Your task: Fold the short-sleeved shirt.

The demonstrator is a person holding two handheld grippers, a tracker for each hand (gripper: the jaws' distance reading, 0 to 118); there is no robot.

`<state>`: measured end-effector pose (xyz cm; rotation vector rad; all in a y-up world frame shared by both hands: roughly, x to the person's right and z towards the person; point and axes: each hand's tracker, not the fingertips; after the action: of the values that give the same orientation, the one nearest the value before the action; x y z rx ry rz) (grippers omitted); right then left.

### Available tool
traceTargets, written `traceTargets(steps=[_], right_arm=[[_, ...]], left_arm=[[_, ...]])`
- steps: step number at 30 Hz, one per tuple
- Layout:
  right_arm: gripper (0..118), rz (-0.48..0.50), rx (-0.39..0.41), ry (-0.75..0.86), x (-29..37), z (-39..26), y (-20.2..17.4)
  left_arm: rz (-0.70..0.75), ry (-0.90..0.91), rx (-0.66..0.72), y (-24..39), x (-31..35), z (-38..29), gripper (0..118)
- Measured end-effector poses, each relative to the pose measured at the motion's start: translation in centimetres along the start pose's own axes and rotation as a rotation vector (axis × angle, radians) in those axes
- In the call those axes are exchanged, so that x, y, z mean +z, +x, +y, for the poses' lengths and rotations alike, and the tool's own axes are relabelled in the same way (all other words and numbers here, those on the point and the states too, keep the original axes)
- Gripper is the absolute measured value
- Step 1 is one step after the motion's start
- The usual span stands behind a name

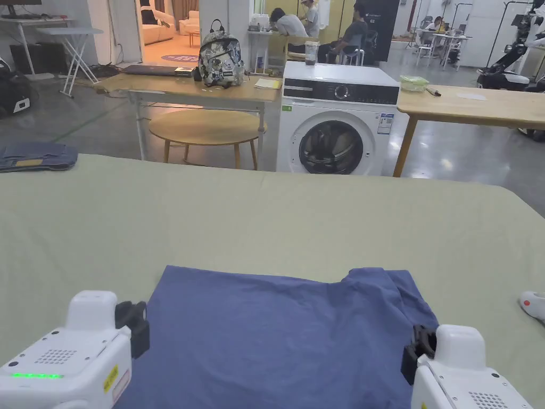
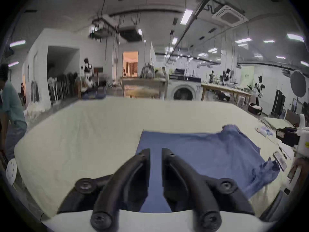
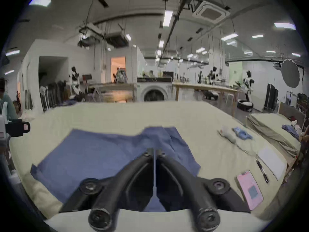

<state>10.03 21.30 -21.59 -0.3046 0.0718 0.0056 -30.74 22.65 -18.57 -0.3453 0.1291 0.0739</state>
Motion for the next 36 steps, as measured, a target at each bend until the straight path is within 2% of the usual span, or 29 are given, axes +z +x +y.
traceTargets(steps=[1,2,6,8,10,15,17,19,23,24,27,28,31,36], right_arm=[[0,0.018,-0.010,0.023,0.0,0.4,-0.6],[0,0.024,-0.011,0.033,-0.1,0.8,-1.2],[0,0.055,0.003,0.046,-1.1,1.7,-2.9],[0,0.068,0.014,0.031,-2.0,2.0,-3.5],[0,0.086,0.004,0.000,-2.8,1.9,-3.6],[0,0.088,0.021,-0.068,-5.6,0.9,-3.1],[0,0.077,0.026,-0.105,-6.9,0.4,-2.6],[0,0.066,0.028,-0.135,-7.9,-0.1,-1.9],[0,0.035,0.031,-0.180,-9.8,-1.0,-0.6],[0,0.027,0.032,-0.187,-10.1,-1.1,-0.4],[0,0.004,0.029,-0.215,-11.2,-1.5,0.4],[0,-0.004,0.032,-0.222,-11.4,-1.6,0.6],[0,-0.019,0.039,-0.238,-11.9,-2.0,1.1],[0,-0.038,0.036,-0.267,-12.4,-2.6,1.9]], left_arm=[[0.009,0.019,-0.013,0.9,0.3,0.7,2],[0.000,0.028,-0.016,1.5,0.3,1.2,0],[-0.012,0.032,-0.013,2.1,-0.9,2.2,0],[-0.044,-0.057,0.013,1.6,-2.9,2.2,0],[-0.053,-0.197,0.025,0.7,-5.6,1.9,0],[-0.089,-0.308,0.065,-2.5,-13.7,2.2,0],[-0.156,-0.375,0.136,-4.3,-17.8,3.2,0],[-0.149,-0.412,0.171,-5.6,-21.5,4.2,0],[-0.135,-0.542,0.147,-7.3,-28.9,6.0,0],[-0.127,-0.568,0.136,-7.5,-30.3,6.2,2],[-0.128,-0.652,0.160,-6.7,-32.9,6.4,61],[-0.128,-0.662,0.177,-6.8,-33.9,6.3,65],[-0.082,-0.698,0.197,-5.9,-35.3,5.7,65],[-0.015,-0.809,0.013,-2.9,-36.5,3.5,65]])
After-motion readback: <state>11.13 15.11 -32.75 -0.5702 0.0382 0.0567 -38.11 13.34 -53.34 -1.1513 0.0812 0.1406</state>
